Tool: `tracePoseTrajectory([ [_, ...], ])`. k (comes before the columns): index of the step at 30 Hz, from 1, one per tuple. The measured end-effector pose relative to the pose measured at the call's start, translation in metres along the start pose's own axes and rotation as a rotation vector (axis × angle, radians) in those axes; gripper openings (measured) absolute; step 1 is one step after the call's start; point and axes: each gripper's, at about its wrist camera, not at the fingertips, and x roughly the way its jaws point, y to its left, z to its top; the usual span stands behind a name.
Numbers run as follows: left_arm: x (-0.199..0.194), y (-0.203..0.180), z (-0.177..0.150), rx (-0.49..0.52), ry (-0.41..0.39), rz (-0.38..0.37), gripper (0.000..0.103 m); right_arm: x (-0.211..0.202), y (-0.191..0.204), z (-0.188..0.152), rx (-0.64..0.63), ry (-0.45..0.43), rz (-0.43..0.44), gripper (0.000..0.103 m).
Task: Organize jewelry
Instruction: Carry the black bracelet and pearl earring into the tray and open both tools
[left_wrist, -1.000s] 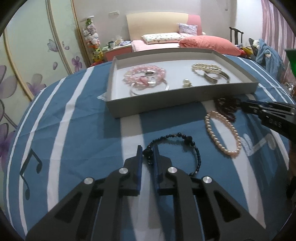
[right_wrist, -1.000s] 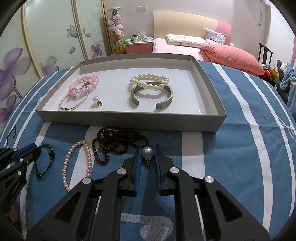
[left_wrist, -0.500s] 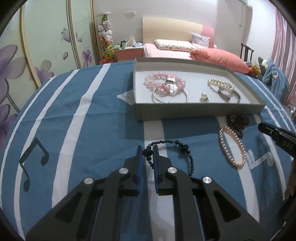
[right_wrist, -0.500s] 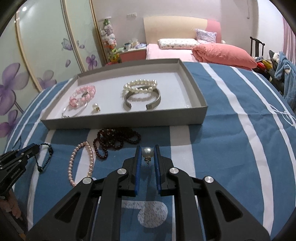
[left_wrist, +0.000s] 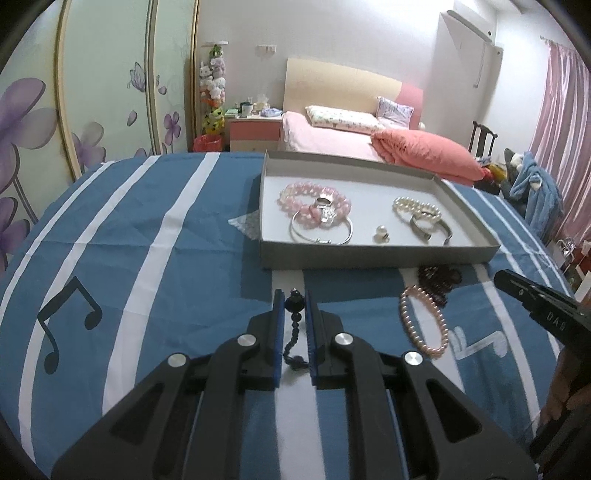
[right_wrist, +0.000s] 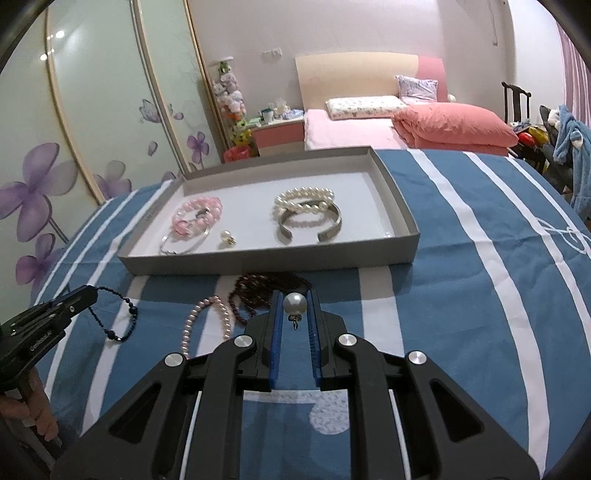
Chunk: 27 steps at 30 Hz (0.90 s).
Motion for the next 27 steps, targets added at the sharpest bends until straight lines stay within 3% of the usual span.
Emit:
tracePoseTrajectory([
  [27,-0.046,-0.030,0.011,0.062,-0.216,-0.003,0.012,-0.051,0.020,0.010,-0.046,-0.285,-0.012,0.014],
])
